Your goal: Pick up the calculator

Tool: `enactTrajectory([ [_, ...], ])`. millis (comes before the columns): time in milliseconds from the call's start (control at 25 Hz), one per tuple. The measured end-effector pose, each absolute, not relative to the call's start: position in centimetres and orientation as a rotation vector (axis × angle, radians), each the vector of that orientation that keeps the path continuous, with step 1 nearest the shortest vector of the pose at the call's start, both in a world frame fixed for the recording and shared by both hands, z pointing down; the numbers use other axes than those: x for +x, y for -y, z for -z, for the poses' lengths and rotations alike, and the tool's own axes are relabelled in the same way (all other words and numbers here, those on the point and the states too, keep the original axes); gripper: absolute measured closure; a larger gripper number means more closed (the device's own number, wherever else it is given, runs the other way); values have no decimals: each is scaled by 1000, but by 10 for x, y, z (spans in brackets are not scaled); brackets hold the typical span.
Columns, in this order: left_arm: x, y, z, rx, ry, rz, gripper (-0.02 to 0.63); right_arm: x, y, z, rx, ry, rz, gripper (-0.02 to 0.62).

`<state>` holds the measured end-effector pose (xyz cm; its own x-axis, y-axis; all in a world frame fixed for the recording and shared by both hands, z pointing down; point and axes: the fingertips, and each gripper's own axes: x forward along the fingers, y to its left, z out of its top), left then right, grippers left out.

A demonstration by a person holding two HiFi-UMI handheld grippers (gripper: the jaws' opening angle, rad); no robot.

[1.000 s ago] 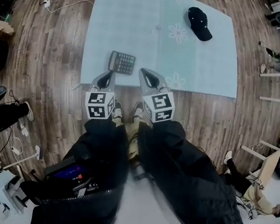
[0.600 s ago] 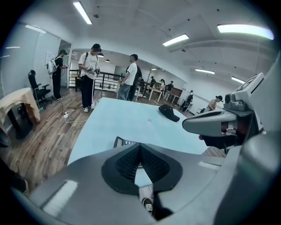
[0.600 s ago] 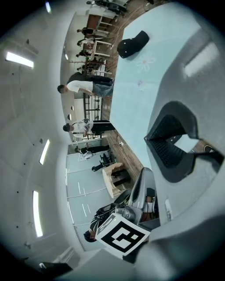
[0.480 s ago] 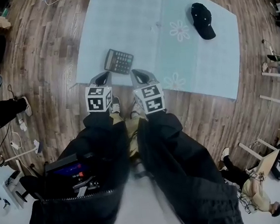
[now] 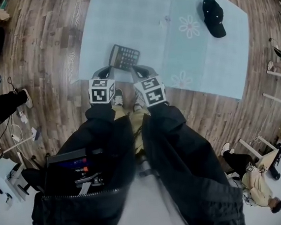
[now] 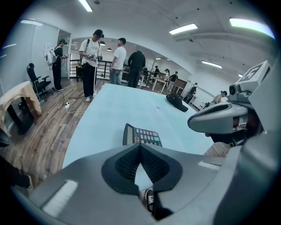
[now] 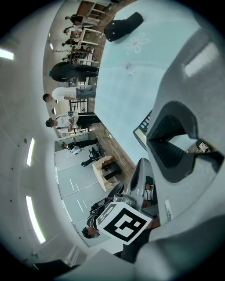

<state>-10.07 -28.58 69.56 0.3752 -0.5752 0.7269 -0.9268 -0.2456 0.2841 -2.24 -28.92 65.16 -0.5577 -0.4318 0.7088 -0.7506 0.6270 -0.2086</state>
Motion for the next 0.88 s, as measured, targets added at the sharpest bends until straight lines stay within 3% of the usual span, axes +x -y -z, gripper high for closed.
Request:
enactTrajectory([
  [640, -121, 302, -737, 1837, 1334, -664, 606, -14, 282, -686, 865, 2136, -713, 595],
  [880, -127, 306, -750, 1810, 1325, -647, 571, -13, 282, -685, 894, 2129, -718, 595],
])
